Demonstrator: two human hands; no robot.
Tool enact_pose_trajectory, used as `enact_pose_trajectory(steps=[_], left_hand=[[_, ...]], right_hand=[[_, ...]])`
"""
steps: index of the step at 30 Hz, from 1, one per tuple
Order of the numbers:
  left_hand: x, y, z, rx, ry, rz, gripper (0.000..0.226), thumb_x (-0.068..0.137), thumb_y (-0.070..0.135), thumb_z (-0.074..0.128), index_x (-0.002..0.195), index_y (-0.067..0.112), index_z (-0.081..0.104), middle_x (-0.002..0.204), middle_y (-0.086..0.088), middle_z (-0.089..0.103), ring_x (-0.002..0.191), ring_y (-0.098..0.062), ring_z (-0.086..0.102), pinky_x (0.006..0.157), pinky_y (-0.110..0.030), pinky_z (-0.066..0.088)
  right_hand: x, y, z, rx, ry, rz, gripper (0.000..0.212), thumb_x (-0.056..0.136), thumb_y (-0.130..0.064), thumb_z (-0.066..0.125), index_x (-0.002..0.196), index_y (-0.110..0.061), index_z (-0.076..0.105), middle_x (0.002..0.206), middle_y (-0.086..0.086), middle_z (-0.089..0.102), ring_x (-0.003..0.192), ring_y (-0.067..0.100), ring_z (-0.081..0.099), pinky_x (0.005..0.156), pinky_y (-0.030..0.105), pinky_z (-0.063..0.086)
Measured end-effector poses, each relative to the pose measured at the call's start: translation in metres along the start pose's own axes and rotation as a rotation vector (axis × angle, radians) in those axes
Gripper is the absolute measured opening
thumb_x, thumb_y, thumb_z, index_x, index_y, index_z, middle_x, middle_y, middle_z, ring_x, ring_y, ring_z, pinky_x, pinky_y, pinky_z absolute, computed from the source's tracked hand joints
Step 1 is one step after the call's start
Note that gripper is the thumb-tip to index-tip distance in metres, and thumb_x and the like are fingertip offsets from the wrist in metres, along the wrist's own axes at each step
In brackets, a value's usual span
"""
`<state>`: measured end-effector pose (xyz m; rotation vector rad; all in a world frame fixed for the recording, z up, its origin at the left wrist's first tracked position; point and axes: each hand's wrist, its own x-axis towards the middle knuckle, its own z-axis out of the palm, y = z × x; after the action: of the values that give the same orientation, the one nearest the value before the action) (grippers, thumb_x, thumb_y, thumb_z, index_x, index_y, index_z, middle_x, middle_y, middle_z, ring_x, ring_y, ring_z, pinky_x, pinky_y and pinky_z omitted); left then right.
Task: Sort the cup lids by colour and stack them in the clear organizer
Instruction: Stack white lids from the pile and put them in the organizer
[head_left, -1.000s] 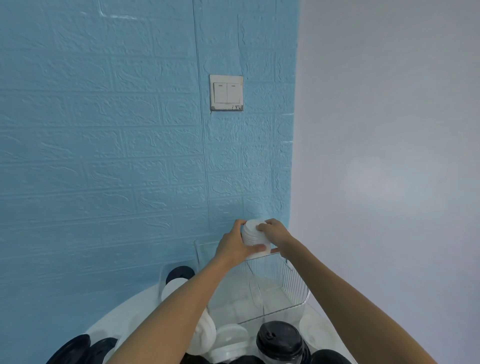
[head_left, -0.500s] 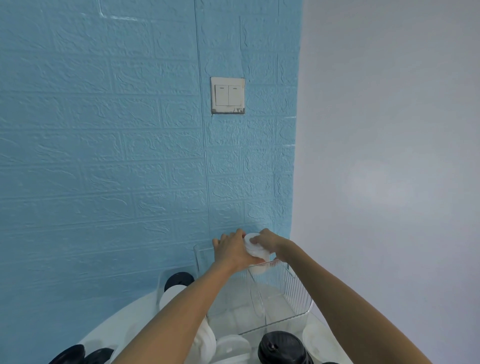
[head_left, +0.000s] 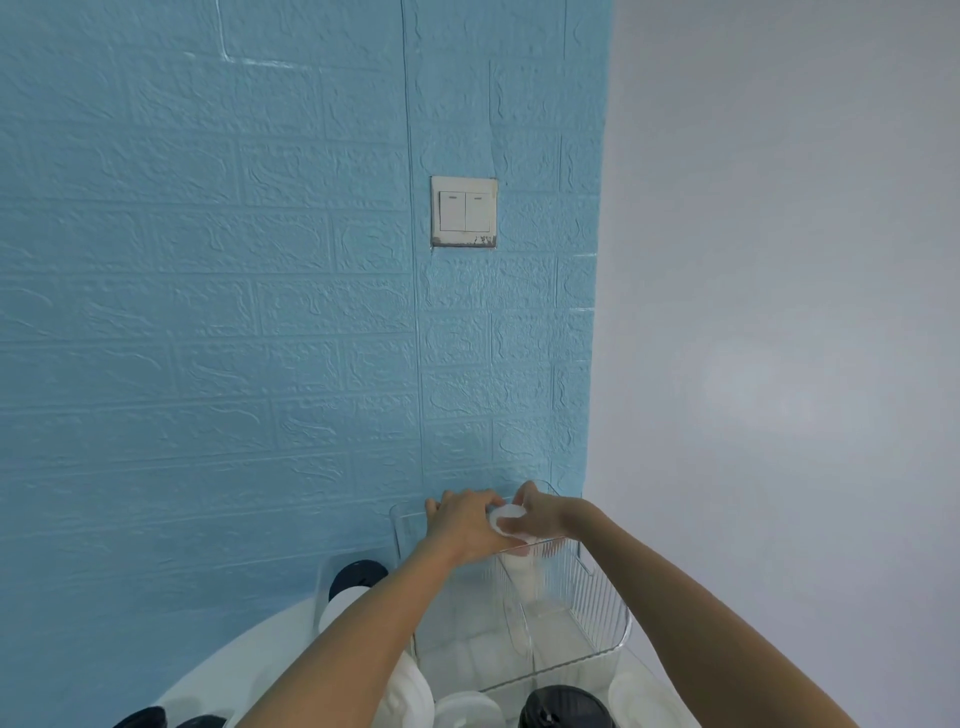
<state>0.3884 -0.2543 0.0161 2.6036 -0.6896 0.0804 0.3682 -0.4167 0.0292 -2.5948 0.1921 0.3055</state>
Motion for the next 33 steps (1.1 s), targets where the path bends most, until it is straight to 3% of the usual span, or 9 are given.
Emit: enact_pose_trajectory(steps=[4,7,11,15,18,21,27,30,33], left_hand=[[0.001,-0.002,0.000,0.025,0.015,0.008,0.073,0.065,0.081,0.073,0.126,0.042,0.065,0.125,0.011,0.067,0.122,-0.019,0.053,0.091,-0.037,0.028],[0.001,0.000,0.000,0.049,0.013,0.000,0.074,0.068,0.078,0.073,0.130,0.040,0.064,0.127,0.009,0.066,0.124,-0.019,0.053,0.091,-0.037,0.027],[0.003,0.002,-0.001,0.161,-0.022,0.003,0.074,0.071,0.077,0.071,0.135,0.041,0.061,0.128,0.003,0.057,0.127,-0.024,0.040,0.098,-0.037,0.028],[0.008,0.006,0.000,0.227,-0.074,-0.008,0.064,0.075,0.081,0.064,0.126,0.042,0.069,0.117,0.004,0.051,0.124,-0.027,0.038,0.097,-0.038,0.028],[0.009,0.011,0.001,0.240,-0.154,-0.011,0.059,0.081,0.080,0.058,0.123,0.041,0.071,0.113,0.002,0.051,0.122,-0.028,0.037,0.097,-0.039,0.027],[0.010,0.012,0.003,0.269,-0.185,-0.003,0.061,0.086,0.077,0.054,0.134,0.041,0.064,0.131,-0.001,0.054,0.128,-0.030,0.035,0.101,-0.040,0.026],[0.001,0.005,0.005,0.157,-0.084,0.016,0.073,0.082,0.079,0.056,0.142,0.039,0.055,0.140,0.005,0.056,0.134,-0.024,0.036,0.099,-0.037,0.023],[-0.001,0.004,0.004,0.107,-0.035,0.034,0.046,0.092,0.061,0.058,0.133,0.042,0.063,0.126,0.011,0.065,0.130,-0.022,0.040,0.095,-0.036,0.025],[-0.002,0.002,0.002,0.139,-0.067,0.074,0.031,0.103,0.035,0.046,0.121,0.044,0.070,0.114,0.010,0.070,0.125,-0.021,0.039,0.095,-0.037,0.025]], right_hand=[[0.003,0.004,0.003,-0.028,0.057,-0.031,0.051,0.097,-0.049,0.060,0.131,-0.014,0.046,0.127,0.009,0.058,0.111,0.025,0.059,0.084,0.033,0.048],[0.004,0.004,0.006,-0.054,0.152,-0.070,0.044,0.096,-0.043,0.063,0.123,-0.007,0.061,0.119,0.010,0.062,0.104,0.024,0.059,0.087,0.036,0.049],[0.006,0.005,0.008,-0.067,0.173,-0.067,0.032,0.095,-0.044,0.064,0.101,-0.012,0.064,0.100,0.006,0.060,0.099,0.025,0.059,0.074,0.029,0.042],[0.005,0.005,0.009,-0.120,0.171,-0.030,0.056,0.097,-0.041,0.065,0.140,-0.009,0.052,0.139,0.009,0.056,0.130,0.027,0.052,0.102,0.034,0.044],[0.007,0.008,0.010,-0.174,0.160,-0.014,0.064,0.095,-0.039,0.068,0.146,-0.009,0.047,0.149,0.010,0.051,0.136,0.027,0.048,0.107,0.033,0.040],[0.001,0.009,0.009,-0.147,0.178,-0.036,0.059,0.097,-0.035,0.065,0.146,-0.008,0.047,0.150,0.009,0.050,0.138,0.026,0.047,0.110,0.034,0.038],[-0.012,0.018,0.011,0.055,0.266,-0.155,0.058,0.097,-0.032,0.065,0.147,-0.014,0.043,0.144,0.003,0.053,0.126,0.020,0.054,0.108,0.033,0.043],[-0.021,0.016,0.011,0.094,0.303,-0.194,0.049,0.102,-0.024,0.057,0.147,-0.015,0.042,0.138,0.004,0.056,0.115,0.019,0.057,0.094,0.026,0.042],[-0.026,0.014,0.009,0.168,0.324,-0.193,0.038,0.106,-0.022,0.044,0.143,-0.013,0.043,0.118,0.003,0.058,0.108,0.025,0.061,0.093,0.034,0.049]])
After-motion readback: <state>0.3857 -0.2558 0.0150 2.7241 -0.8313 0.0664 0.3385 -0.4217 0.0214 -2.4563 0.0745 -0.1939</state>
